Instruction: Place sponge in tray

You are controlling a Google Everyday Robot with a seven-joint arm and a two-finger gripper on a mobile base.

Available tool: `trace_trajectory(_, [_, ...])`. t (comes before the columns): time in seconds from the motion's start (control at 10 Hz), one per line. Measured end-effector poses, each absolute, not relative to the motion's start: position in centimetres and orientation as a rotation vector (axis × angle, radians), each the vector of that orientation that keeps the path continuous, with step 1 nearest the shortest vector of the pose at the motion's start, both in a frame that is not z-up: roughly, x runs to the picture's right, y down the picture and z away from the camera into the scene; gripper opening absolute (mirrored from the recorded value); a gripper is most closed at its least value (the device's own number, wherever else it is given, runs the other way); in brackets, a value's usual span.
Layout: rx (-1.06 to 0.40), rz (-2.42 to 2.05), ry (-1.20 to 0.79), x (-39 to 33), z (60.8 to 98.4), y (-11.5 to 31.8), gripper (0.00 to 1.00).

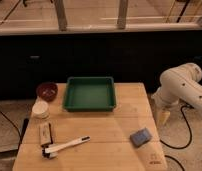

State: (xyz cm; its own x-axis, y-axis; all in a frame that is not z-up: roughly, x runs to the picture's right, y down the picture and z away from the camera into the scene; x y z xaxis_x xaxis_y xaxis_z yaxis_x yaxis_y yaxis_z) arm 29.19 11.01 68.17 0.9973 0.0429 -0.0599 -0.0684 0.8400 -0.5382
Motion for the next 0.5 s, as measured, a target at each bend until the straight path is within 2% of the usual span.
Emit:
trace_trajectory(0.3, [-0.572, 0.053, 0.048, 29.1, 68.2, 11.2, 0.80])
trace_trajectory(0.5, [-0.574, 0.016, 0.062, 28.6, 68.5, 13.5, 0.80])
